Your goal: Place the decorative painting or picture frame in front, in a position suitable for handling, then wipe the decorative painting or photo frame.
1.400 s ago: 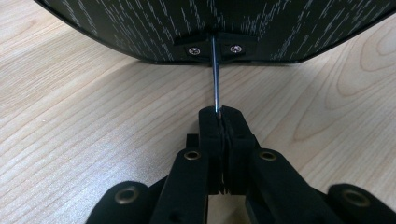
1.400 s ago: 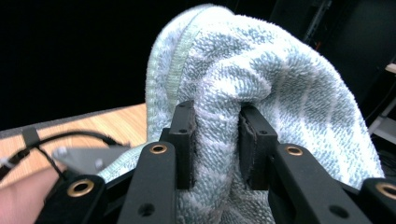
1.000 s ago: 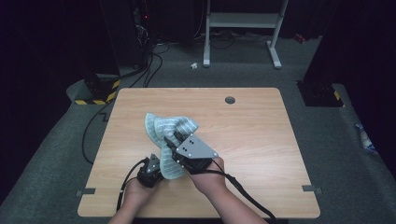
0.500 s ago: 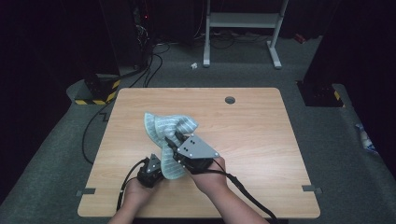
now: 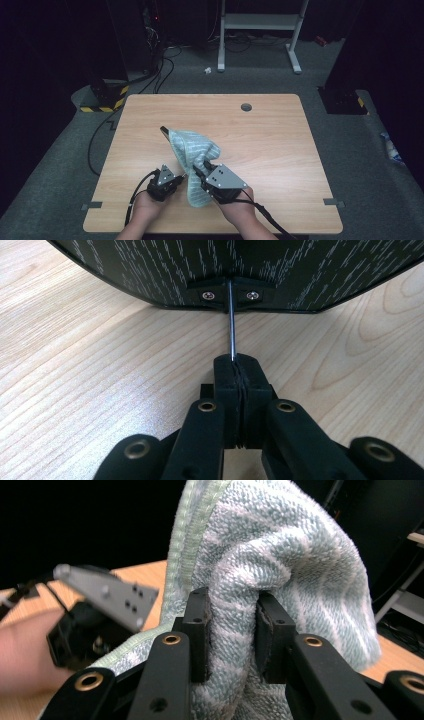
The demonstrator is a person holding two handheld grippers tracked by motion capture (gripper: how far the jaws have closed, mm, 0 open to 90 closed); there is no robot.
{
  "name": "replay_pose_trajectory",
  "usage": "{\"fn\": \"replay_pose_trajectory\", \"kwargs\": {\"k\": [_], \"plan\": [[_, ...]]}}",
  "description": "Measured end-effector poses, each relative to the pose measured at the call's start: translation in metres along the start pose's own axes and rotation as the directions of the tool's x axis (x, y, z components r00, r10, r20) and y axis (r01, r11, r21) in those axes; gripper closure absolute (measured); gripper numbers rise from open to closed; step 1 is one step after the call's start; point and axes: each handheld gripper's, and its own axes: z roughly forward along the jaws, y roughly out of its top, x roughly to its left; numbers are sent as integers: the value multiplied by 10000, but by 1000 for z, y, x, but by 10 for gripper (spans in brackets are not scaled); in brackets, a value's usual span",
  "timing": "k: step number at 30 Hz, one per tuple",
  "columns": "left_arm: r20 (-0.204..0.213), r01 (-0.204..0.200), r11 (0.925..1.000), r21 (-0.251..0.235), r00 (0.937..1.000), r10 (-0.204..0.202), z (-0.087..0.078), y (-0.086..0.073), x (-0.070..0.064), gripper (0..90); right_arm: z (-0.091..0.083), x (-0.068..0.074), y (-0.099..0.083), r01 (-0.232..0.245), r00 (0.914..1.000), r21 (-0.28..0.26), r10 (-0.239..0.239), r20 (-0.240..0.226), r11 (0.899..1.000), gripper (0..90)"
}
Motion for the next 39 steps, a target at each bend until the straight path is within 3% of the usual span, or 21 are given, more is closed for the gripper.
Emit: {"fn": "replay_pose_trajectory", "kwargs": {"k": [12, 21, 25, 29, 36, 39], "plan": [[4, 68, 10000, 0, 10000, -68, 0, 0, 1, 885, -6, 1, -32, -238, 9997, 222, 237, 49, 9995, 701], [90, 206, 9998, -22, 9997, -206, 0, 0, 2, 885, -1, 1, -68, -470, 9989, 1141, 463, 81, 9924, 700], [67, 145, 9999, 10, 9999, -145, 0, 0, 2, 884, 6, 0, -84, -589, 9983, 1799, 579, 109, 9819, 701], [-30, -24, 10000, 57, 10000, 24, -1, 0, 1, 885, 20, -2, -101, -605, 9981, 2669, 604, 84, 9618, 702], [-22, 10, 10000, 52, 10000, -10, -1, 0, 2, 884, 43, -5, -109, -518, 9984, 3396, 567, -44, 9392, 704], [-77, -24, 10000, 44, 10000, 24, -1, 0, 1, 883, 45, -7, -110, -463, 9984, 3509, 543, -129, 9353, 705]]}}
